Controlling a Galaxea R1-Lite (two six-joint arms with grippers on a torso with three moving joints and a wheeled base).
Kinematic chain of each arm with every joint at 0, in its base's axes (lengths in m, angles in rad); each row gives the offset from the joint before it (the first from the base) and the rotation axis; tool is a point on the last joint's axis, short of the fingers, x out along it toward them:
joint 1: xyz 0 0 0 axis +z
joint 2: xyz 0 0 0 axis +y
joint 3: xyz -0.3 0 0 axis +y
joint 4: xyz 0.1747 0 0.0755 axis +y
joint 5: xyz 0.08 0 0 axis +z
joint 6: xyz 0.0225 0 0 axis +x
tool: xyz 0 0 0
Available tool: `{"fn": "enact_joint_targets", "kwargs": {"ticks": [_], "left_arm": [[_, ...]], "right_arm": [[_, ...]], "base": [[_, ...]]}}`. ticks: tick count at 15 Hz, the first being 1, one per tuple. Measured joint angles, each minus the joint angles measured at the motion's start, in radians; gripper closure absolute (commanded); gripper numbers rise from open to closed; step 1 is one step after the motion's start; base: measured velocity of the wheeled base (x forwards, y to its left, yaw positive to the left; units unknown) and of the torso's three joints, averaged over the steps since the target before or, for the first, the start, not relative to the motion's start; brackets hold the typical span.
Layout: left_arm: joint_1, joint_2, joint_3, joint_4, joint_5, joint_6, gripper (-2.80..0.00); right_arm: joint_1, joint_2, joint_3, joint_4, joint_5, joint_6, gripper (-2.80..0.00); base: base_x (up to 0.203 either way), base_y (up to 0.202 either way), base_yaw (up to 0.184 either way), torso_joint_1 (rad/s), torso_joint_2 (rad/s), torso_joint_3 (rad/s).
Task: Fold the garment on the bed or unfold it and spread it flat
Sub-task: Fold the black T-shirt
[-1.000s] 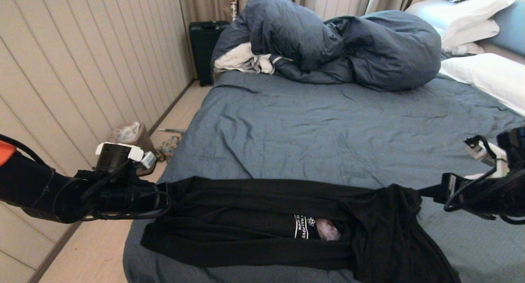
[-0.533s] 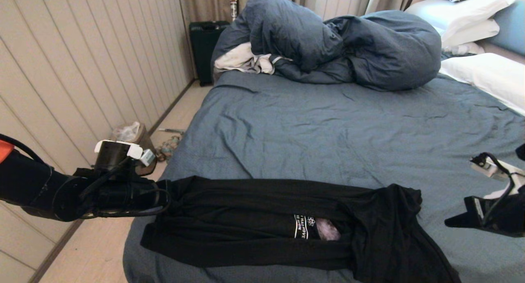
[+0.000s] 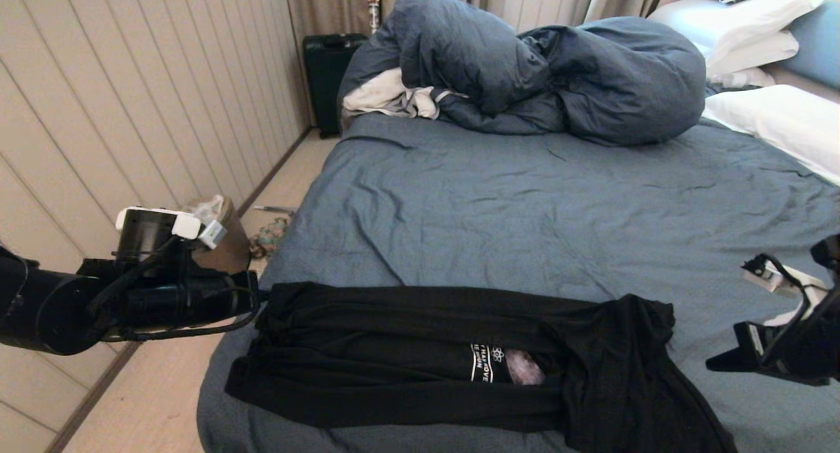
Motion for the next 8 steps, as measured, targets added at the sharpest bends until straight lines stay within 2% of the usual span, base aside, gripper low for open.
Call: {"fn": "enact_joint_targets", "kwargs": {"ticks": [1, 2, 5, 8], "left_arm": [[0.005, -0.006, -0.006, 0.0, 0.003, -0.018, 0.0], [0.011, -0.01, -0.012, 0.001, 0.004, -0.025, 0.0], [0.026, -0.013, -0.02, 0.0, 0.003, -0.026, 0.0], [0.027, -0.006, -0.02, 0.002, 0.003, -0.025, 0.0]], "right_arm": [[0.0, 0.006, 0.006, -0.016, -0.001, 0.0, 0.0], [0.002, 0.012, 0.014, -0.033, -0.001, 0.0, -2.8], [0.005, 0.028, 0.055, -0.116, 0.0, -0.005, -2.8], [0.005, 0.031, 0.082, -0.133, 0.008, -0.06, -2.8]], "base": [[0.0, 0.0, 0.0, 0.0, 0.0, 0.0], [0.0, 0.0, 0.0, 0.0, 0.0, 0.0], [0.0, 0.0, 0.0, 0.0, 0.0, 0.0], [0.0, 0.0, 0.0, 0.0, 0.0, 0.0]]}}
